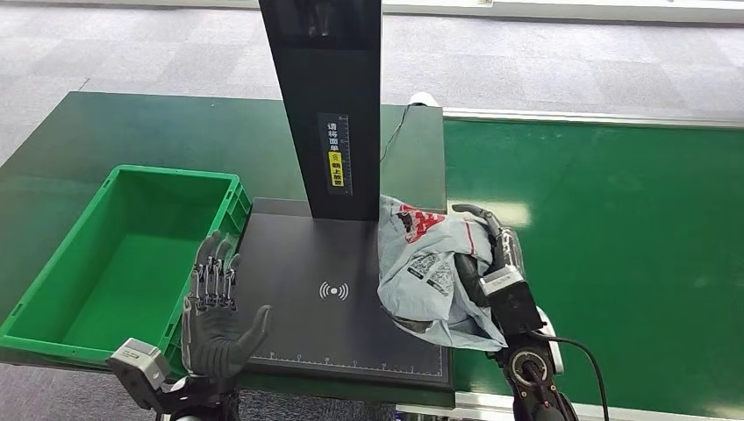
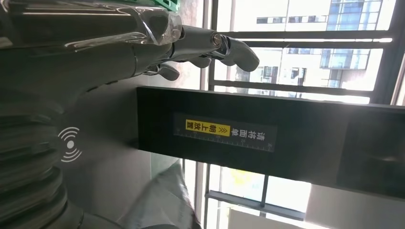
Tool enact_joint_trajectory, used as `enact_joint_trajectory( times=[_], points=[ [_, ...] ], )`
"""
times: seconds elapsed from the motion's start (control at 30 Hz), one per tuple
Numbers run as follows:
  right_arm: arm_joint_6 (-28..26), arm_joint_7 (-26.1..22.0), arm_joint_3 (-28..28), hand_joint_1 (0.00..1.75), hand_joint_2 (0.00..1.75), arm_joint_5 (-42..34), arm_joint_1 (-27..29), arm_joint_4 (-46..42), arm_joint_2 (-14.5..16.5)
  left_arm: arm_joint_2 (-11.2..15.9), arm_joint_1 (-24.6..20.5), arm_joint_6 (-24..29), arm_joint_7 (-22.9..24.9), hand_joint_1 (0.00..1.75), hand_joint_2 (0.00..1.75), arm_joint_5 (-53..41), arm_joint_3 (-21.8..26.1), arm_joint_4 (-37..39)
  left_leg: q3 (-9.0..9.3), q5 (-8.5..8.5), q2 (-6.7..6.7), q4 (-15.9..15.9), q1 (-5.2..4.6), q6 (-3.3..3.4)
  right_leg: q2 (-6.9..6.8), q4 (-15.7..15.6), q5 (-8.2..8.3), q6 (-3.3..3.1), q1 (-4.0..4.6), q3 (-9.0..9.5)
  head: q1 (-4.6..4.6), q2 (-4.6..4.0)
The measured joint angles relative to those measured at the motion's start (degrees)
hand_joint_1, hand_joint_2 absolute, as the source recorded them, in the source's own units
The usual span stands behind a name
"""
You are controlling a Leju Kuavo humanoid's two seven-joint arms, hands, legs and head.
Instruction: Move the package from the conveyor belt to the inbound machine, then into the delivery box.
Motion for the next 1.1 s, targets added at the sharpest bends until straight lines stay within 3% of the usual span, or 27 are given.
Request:
enact_joint_trajectory(
  times=[0.27,0.43,0.6,0.8,0.97,1.0,1.1],
  points=[
    [3.3,3.8,3.3,1.75,1.75,2.6,-2.9,9.5,-2.2,1.0,-0.9,-0.6,0.0,0.0,1.75,0.5,-0.5,1.5,0.01,0.0,0.0,0.0,0.0,0.0,-0.01,0.0,0.0,0.0,0.0,-0.01,0.0,0.0],
    [10.2,8.1,6.2,1.75,1.75,6.9,-5.8,15.6,-3.9,1.5,-1.7,-1.3,0.0,0.0,1.75,0.7,-0.8,2.1,0.05,0.01,0.02,0.0,0.0,0.0,0.0,0.0,0.01,0.0,0.0,0.02,0.01,0.0],
    [12.3,4.6,8.9,1.75,1.75,7.5,-9.3,23.0,-4.5,1.7,-2.1,-1.4,0.0,0.0,1.75,0.8,-0.9,2.7,0.24,0.01,0.09,0.0,0.01,0.0,0.05,0.0,0.02,-0.02,0.0,0.15,0.01,0.0],
    [16.1,-5.2,9.9,1.75,1.75,2.1,-10.0,26.0,-4.8,1.8,-3.3,-2.4,-0.1,0.0,1.75,1.6,-1.2,3.8,0.27,0.01,0.07,0.0,0.01,0.01,0.05,0.0,0.03,-0.02,0.0,0.19,0.01,0.0],
    [19.0,-7.7,10.6,1.75,1.75,0.5,-9.8,26.2,-4.9,1.9,-4.7,-2.7,-0.3,0.0,1.75,2.3,-1.4,5.2,0.24,0.01,0.08,0.0,0.01,0.0,0.05,0.0,0.03,-0.02,0.01,0.15,0.01,0.0],
    [20.4,-8.3,11.0,1.51,1.75,0.1,-9.9,26.3,-4.9,2.0,-5.0,-2.8,-0.4,0.0,1.75,2.4,-1.6,5.4,0.22,0.01,0.08,0.0,0.01,0.0,0.05,0.0,0.03,-0.02,0.01,0.14,0.01,0.0],
    [24.5,-10.0,12.5,0.2,1.75,-0.9,-10.0,26.4,-5.0,2.2,-5.9,-3.5,-0.5,0.0,1.75,3.0,-2.1,6.4,0.18,0.01,0.07,0.0,0.01,0.0,0.04,0.0,0.02,-0.02,0.01,0.11,0.01,0.0]
  ],
)
